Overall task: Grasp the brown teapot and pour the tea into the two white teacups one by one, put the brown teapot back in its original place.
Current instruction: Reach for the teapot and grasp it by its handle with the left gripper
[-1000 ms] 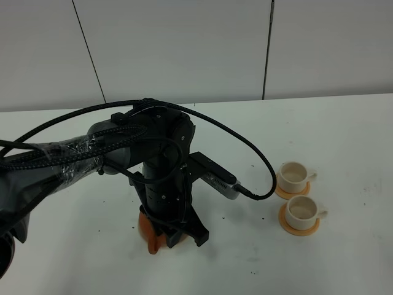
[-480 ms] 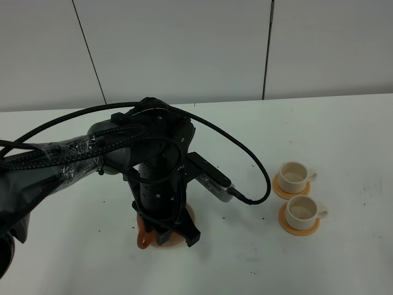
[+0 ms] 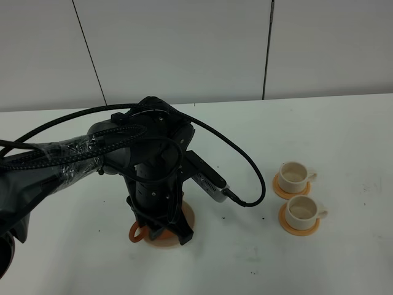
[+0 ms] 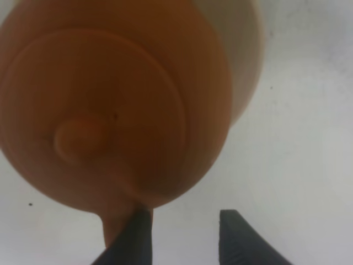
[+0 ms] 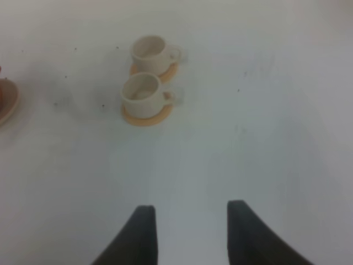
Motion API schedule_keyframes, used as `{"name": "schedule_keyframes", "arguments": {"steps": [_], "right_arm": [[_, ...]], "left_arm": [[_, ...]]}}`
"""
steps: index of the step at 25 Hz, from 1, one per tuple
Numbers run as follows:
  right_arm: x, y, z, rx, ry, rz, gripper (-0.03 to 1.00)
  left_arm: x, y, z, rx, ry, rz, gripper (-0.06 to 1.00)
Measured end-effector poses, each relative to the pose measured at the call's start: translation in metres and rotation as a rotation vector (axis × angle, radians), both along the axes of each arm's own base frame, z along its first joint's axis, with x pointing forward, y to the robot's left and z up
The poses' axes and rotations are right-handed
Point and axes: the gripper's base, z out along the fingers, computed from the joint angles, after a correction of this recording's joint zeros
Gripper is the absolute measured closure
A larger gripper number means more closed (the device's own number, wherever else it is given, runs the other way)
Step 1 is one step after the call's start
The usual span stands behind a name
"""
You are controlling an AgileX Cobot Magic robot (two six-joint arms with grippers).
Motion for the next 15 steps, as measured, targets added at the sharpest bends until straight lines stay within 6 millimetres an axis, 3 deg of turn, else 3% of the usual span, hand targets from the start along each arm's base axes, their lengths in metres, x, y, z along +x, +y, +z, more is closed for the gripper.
{"name": "schedule_keyframes", "arguments": {"steps": [15], "right_arm": [[0.0000,0.0000,0.0000,0.000,0.000,0.000,0.67]], "left_arm": [[-0.0011,0.0003,0.0058,-0.009,0.001,-0.018,0.58]]}}
